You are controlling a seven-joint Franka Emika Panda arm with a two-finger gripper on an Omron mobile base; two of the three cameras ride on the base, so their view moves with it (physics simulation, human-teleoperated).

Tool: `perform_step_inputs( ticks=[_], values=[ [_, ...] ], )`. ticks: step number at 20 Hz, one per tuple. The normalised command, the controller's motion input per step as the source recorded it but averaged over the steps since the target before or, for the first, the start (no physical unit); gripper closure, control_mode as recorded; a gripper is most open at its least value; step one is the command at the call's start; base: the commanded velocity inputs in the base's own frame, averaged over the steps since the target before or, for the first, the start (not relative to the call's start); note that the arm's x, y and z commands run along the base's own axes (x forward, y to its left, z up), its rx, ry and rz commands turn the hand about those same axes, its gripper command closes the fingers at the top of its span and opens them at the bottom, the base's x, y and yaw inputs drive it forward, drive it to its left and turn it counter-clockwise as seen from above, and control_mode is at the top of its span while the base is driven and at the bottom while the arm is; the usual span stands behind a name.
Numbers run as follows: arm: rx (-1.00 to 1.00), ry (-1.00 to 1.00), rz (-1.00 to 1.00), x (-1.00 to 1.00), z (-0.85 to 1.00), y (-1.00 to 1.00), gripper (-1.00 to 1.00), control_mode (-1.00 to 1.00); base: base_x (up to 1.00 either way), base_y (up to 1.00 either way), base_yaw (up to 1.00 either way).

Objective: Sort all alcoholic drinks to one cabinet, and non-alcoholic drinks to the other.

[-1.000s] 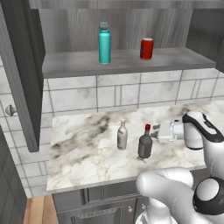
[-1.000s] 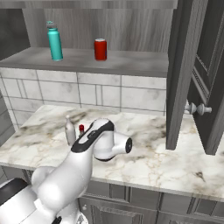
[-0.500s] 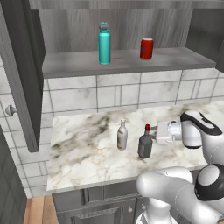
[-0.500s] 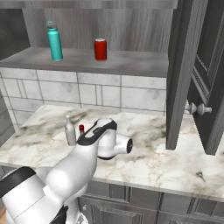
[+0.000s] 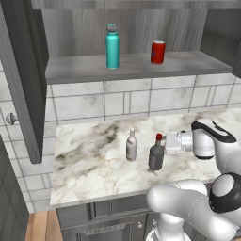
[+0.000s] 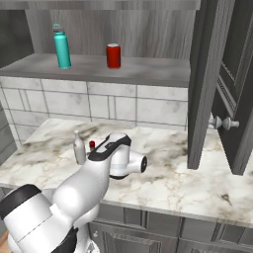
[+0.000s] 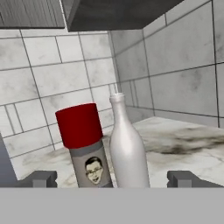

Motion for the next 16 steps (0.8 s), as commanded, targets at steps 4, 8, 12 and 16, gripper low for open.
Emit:
perform_step_inputs(
  ticks=[4,8,12,16],
  values=[
    [0.02,0.00,0.00,0.00,0.00,0.11,-1.00,-1.00,0.00,0.00,0.00],
    [0.02,0.00,0.00,0.00,0.00,0.13,-1.00,-1.00,0.00,0.00,0.00],
    [0.02,0.00,0.00,0.01,0.00,0.15,-1.00,-1.00,0.00,0.00,0.00],
    [0.01,0.00,0.00,0.06,0.00,0.13,-1.00,-1.00,0.00,0.00,0.00]
  ],
)
